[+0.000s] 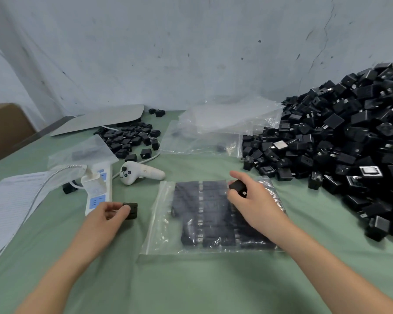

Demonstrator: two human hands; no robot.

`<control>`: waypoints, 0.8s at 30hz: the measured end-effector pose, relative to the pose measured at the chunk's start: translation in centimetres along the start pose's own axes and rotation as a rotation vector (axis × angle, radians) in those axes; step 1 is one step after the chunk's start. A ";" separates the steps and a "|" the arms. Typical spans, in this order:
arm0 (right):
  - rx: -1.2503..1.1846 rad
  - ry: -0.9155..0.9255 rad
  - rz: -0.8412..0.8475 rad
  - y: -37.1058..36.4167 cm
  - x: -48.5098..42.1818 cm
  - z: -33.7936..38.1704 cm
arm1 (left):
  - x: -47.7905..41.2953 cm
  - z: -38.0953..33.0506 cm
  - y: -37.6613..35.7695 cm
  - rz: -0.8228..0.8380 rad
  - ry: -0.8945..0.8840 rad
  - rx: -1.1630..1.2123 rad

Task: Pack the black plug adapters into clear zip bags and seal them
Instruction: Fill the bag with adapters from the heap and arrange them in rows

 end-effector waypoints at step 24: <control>0.688 0.284 0.042 -1.3 0.8 0.9 | 3.5 -3.4 -4.4 0.355 -0.514 -0.218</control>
Point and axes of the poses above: each hand's wrist, its own x-axis away from the middle knuckle, its own y-axis out of the back of the hand, z = x × y, the point moved 9 cm from there along -x, towards the middle knuckle, and after that the axes turned 6 degrees about y, right-handed, at the moved point
